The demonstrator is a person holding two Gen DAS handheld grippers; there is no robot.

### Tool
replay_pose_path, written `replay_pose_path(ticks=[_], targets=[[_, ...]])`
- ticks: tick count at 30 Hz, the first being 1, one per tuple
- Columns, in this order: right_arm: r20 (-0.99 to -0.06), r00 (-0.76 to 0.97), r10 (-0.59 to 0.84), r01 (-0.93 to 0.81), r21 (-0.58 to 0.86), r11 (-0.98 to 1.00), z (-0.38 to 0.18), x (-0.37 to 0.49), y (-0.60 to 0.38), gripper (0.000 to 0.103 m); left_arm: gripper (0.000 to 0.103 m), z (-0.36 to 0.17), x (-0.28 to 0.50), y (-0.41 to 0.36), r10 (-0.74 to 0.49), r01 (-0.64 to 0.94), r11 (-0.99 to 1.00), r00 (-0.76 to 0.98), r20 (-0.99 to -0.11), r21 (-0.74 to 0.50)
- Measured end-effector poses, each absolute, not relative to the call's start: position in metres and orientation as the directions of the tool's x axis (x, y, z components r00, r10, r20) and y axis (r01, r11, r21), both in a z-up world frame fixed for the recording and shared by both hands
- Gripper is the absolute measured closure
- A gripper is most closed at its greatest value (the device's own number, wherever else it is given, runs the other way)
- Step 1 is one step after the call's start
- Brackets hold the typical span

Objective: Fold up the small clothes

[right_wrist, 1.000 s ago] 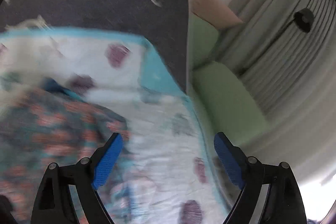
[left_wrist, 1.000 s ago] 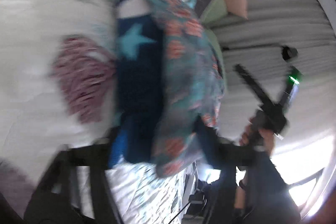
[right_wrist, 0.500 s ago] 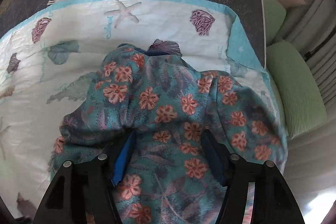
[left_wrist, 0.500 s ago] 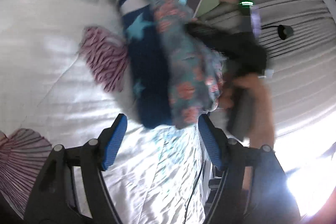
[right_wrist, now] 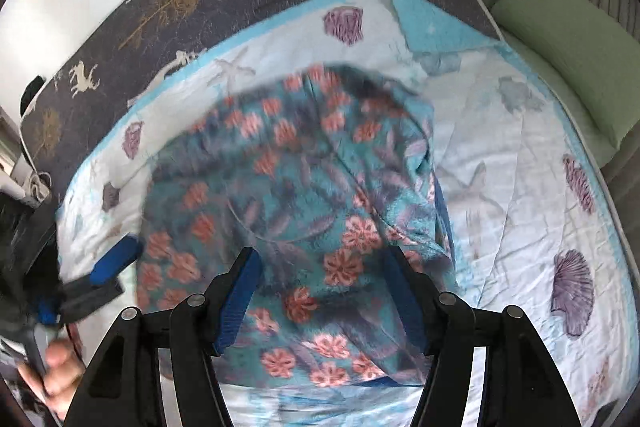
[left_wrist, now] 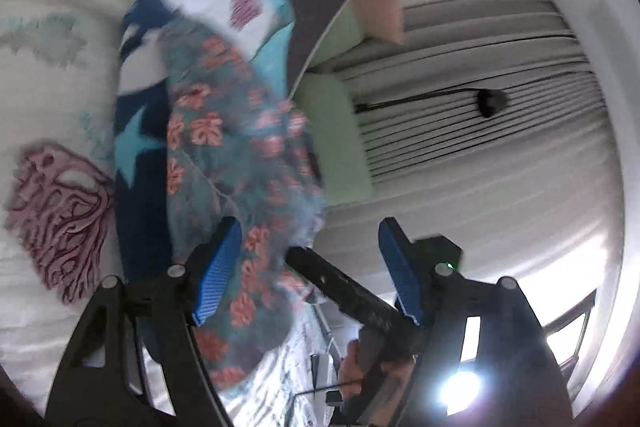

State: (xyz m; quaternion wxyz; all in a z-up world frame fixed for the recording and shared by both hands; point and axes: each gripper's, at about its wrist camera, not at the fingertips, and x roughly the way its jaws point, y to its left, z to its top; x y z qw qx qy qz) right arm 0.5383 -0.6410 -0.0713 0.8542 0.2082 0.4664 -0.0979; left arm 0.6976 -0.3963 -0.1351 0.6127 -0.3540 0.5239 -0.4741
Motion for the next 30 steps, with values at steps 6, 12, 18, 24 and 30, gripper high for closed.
replay_pose_path(ticks=[6,12,18,24,30], targets=[[-0.859,0.511,-0.025,0.355,0.184,0.917,-0.078,0.533,-0.628,0.031,0.091,-0.152,0.699,-0.385,-0.890,0.154,0.449,-0.006,-0.456,-0.880],[-0.827,0.553,-0.099,0.353,0.126,0.927,-0.022,0.498,-0.593,0.031,0.050,-0.079,0.663,-0.321,-0.793,0.263,0.609,0.171,-0.585,-0.748],[-0.800,0.580,-0.150,0.254,0.003,0.967,0.050,0.457,-0.525,0.030,0.048,-0.003,0.597,-0.252,-0.739,0.331,0.673,0.253,-0.625,-0.662],[-0.717,0.679,-0.157,0.231,0.006,0.973,0.127,0.378,-0.458,0.017,0.023,0.082,0.489,-0.183,-0.644,0.439,0.764,0.467,-0.606,-0.473],[-0.640,0.727,-0.251,0.266,-0.075,0.961,0.139,0.263,-0.407,0.015,0.023,0.085,0.365,-0.154,-0.612,0.535,0.775,0.504,-0.609,-0.336]])
